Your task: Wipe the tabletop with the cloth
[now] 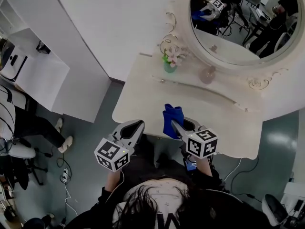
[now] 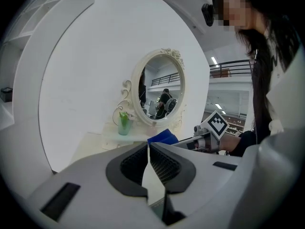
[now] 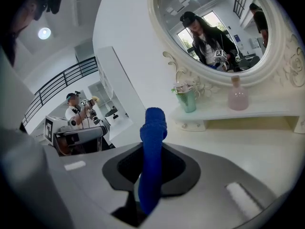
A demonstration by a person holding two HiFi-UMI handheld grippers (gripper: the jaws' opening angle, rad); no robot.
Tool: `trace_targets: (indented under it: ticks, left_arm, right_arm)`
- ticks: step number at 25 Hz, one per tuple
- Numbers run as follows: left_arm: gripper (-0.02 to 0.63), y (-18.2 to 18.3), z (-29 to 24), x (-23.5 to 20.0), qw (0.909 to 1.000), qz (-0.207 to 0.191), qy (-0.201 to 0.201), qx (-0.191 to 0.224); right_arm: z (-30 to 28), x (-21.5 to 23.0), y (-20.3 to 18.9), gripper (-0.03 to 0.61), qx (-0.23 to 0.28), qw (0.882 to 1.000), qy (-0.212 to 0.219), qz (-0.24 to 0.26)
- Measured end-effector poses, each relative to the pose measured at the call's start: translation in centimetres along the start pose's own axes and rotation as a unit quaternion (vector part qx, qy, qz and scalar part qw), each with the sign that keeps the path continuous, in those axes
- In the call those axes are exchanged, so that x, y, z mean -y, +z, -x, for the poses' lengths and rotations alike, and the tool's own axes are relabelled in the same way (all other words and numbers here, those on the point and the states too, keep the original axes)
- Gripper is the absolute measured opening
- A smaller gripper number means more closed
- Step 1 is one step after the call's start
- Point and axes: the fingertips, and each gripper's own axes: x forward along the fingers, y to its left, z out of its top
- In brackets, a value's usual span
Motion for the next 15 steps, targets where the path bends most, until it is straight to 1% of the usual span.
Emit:
trace_targets:
  ticks: [5,11,15]
  left_arm:
    - [-0.003,1.3,-0.5,-5.0,0.9998,-0.011,-0.003,-0.017]
    - [-0.003,2.4,-1.2,-10.2,0.9995,-0.007,-0.02,-0.023]
    - [-0.003,2.8,-1.5,-12.8,0.9989,-0.005,-0.036,-0.029]
  right_arm:
    - [-5.1,-0.3,1.1,0.08,-0.023,1.0,-0.014,0.006]
    - [-12.2,-0.6,2.3,0.08,-0.049,0.998,-0.019,0.029]
    - [-17.0,-1.4,2.7,0.08,-0.071,0.997,-0.02,0.037]
